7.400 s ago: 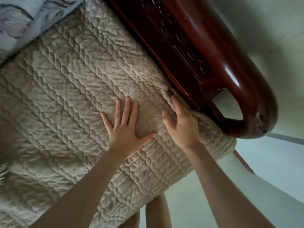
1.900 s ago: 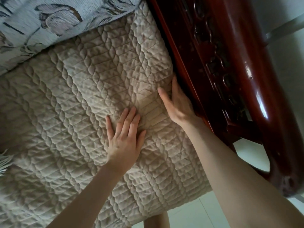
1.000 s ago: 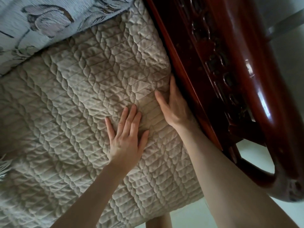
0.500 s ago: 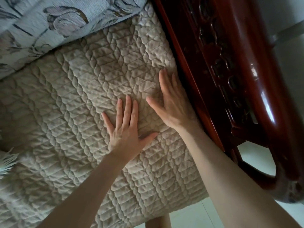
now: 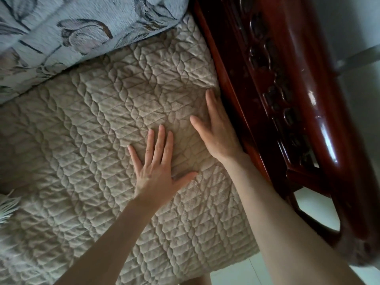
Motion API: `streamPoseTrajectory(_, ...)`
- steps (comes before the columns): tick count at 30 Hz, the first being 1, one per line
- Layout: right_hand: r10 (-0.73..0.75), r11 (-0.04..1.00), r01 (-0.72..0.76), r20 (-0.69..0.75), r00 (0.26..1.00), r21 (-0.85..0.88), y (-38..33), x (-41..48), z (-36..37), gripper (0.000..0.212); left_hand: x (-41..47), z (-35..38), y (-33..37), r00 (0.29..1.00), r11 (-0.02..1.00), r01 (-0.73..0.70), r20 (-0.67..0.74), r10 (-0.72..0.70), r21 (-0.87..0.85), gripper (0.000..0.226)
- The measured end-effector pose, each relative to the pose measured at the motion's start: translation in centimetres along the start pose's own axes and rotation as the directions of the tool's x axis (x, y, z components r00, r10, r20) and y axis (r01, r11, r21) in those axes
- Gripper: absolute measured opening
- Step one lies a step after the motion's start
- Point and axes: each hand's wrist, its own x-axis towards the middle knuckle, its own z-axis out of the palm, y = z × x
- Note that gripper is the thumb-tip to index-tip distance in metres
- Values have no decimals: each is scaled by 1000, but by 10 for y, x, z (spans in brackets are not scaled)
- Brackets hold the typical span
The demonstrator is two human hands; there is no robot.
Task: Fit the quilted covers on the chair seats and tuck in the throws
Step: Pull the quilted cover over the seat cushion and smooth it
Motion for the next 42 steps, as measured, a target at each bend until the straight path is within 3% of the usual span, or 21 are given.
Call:
streamPoseTrajectory(3, -40, 999, 36, -108, 993, -40, -7, -10, -2, 81, -3, 5, -3, 1000, 1000, -4, -15, 5, 31, 102)
streamPoseTrajectory(5, -41, 999, 40, -99, 994, -12, -10, -9, -7, 86, -6, 7, -3, 998, 1000, -3, -66, 5, 24, 95)
streamPoseTrajectory(8, 37, 996, -31, -69, 997, 83, -18, -1, -11, 91, -12, 11, -5, 982, 999, -48, -185, 48, 4, 65)
streamPoseTrajectory(12, 162, 974, -137, -130, 978, 180, -36, 5, -7, 88, -15, 17, -3, 946, 997, -71, -316, 67, -2, 31)
streamPoseTrajectory(15, 156, 984, -141, -140, 978, 110, -43, 8, -3, 82, -18, 17, -2, 930, 996, -83, -362, 69, -22, 22)
streamPoseTrajectory(18, 69, 992, -90, -227, 972, -86, -46, 8, 5, 78, -24, 16, -2, 921, 995, -91, -385, 64, -52, 14)
streamPoseTrajectory(21, 5, 996, -26, -245, 969, -83, -44, 9, 8, 73, -26, 14, -2, 926, 995, -75, -376, 44, -70, 14)
streamPoseTrajectory(24, 33, 999, -31, -86, 996, 30, -42, 7, 2, 70, -25, 13, -2, 933, 994, -70, -357, 35, -88, 17)
streamPoseTrajectory(28, 9, 987, -5, 25, 1000, -161, -31, 17, -3, 75, -25, 10, -3, 940, 991, -71, -339, 28, -117, 18)
streamPoseTrajectory(35, 111, 991, -107, 51, 992, -78, -20, 39, -1, 82, -24, 5, 1, 959, 990, -60, -282, 22, -126, 25)
streamPoseTrajectory(42, 295, 944, -303, 79, 952, 133, -15, 62, -3, 68, -20, 4, -1, 965, 982, -67, -260, 19, -177, 35)
